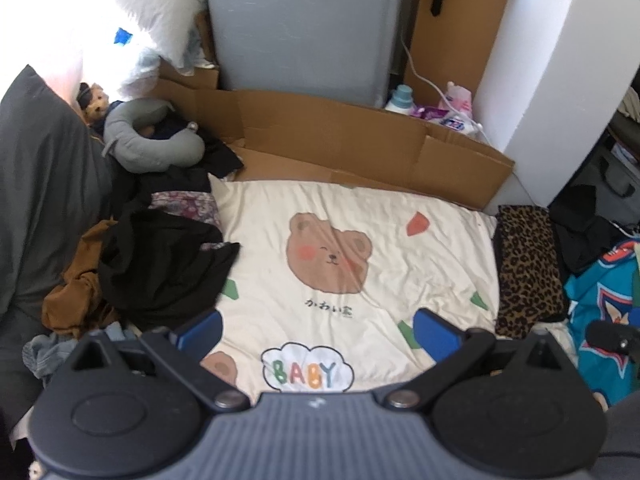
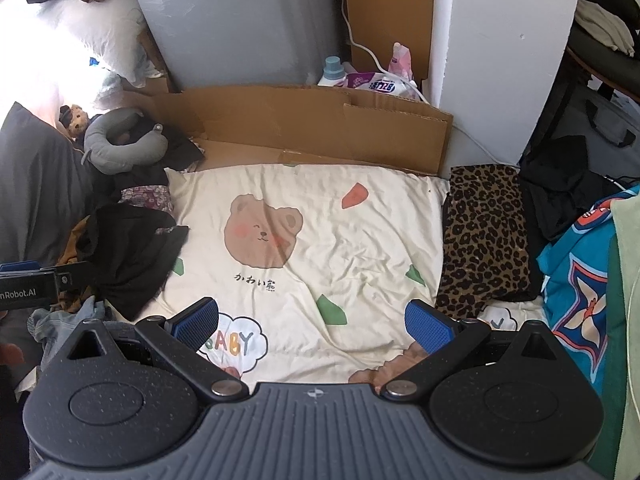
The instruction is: Fold clothes
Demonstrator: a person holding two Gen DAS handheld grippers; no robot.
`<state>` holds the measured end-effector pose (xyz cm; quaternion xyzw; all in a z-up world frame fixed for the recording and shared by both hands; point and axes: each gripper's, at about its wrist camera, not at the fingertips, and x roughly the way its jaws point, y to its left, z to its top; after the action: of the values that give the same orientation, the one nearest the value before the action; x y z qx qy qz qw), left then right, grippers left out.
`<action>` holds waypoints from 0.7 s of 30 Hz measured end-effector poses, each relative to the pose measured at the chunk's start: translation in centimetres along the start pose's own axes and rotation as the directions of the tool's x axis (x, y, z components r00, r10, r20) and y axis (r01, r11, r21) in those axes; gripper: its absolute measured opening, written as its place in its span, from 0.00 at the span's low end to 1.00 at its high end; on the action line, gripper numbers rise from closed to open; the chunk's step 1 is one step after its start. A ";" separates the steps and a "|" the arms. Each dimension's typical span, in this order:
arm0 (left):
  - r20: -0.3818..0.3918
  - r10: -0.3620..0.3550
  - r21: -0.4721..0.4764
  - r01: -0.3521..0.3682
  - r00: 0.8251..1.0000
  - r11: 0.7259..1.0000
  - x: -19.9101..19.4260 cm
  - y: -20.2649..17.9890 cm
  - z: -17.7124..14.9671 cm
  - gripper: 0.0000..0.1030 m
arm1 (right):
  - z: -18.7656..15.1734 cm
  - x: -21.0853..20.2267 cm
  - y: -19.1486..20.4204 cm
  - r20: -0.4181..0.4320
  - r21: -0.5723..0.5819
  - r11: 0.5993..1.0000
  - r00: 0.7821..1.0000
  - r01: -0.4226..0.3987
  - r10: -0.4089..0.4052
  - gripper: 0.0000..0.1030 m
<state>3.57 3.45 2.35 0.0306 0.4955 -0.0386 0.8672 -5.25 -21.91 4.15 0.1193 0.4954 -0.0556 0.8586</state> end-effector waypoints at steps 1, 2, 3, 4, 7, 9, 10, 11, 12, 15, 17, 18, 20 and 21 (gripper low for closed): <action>0.002 0.007 0.000 -0.007 1.000 1.000 0.0 0.3 0.0 0.99 | 0.0 0.0 0.1 0.001 -0.002 1.000 1.000 -0.002 0.002 0.99; 0.004 0.014 -0.001 -0.014 1.000 1.000 0.0 0.5 0.1 0.99 | 0.0 0.0 0.3 0.002 -0.004 1.000 1.000 -0.004 0.004 0.99; 0.005 0.018 -0.003 -0.018 1.000 1.000 0.0 0.8 0.1 1.00 | 0.1 0.0 0.4 0.004 -0.006 1.000 1.000 -0.006 0.006 0.99; 0.005 0.021 -0.006 -0.021 1.000 1.000 0.0 1.0 0.1 1.00 | 0.1 0.1 0.6 0.005 -0.008 1.000 1.000 -0.008 0.008 0.99; 0.007 0.021 -0.015 -0.021 1.000 1.000 0.2 1.9 0.3 1.00 | 0.4 0.3 0.9 0.007 -0.014 1.000 1.000 -0.012 0.012 0.99; 0.008 0.020 -0.023 -0.020 1.000 1.000 0.4 2.7 0.5 1.00 | 0.7 0.7 1.3 0.007 -0.020 1.000 1.000 -0.013 0.014 0.99; 0.007 0.018 -0.028 -0.018 1.000 0.999 0.5 3.1 0.6 1.00 | 0.8 0.9 1.5 0.007 -0.022 1.000 1.000 -0.015 0.015 0.99; 0.007 0.016 -0.034 -0.016 1.000 0.999 0.6 3.5 0.7 1.00 | 1.0 1.1 1.6 0.008 -0.025 1.000 1.000 -0.018 0.018 0.99; 0.007 0.015 -0.038 -0.015 1.000 0.999 0.8 3.9 0.8 1.00 | 1.1 1.2 1.8 0.008 -0.027 0.999 1.000 -0.021 0.021 0.99; 0.002 0.012 -0.059 -0.012 1.000 0.998 1.4 5.4 1.1 0.99 | 1.4 1.8 2.4 0.010 -0.032 0.999 1.000 -0.030 0.030 0.99; -0.012 0.007 -0.086 -0.008 1.000 0.996 2.0 6.4 1.2 0.99 | 1.7 2.2 2.8 0.008 -0.031 0.999 0.999 -0.033 0.034 0.99; -0.017 0.002 -0.095 -0.003 1.000 0.995 2.2 6.8 1.2 0.99 | 1.8 2.4 3.0 0.007 -0.033 0.999 0.999 -0.038 0.038 0.99; -0.028 -0.003 -0.109 0.000 1.000 0.994 2.7 7.8 1.2 0.99 | 1.9 2.8 3.5 0.004 -0.040 0.998 0.999 -0.044 0.044 0.99; -0.033 -0.001 -0.114 -0.003 0.999 0.994 2.9 8.2 1.1 0.99 | 2.0 3.0 3.7 0.002 -0.044 0.998 0.999 -0.046 0.046 0.99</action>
<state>6.82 11.42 0.51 -0.0180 0.5110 -0.0093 0.8593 -1.30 -18.78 3.11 0.1116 0.4923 -0.0252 0.8629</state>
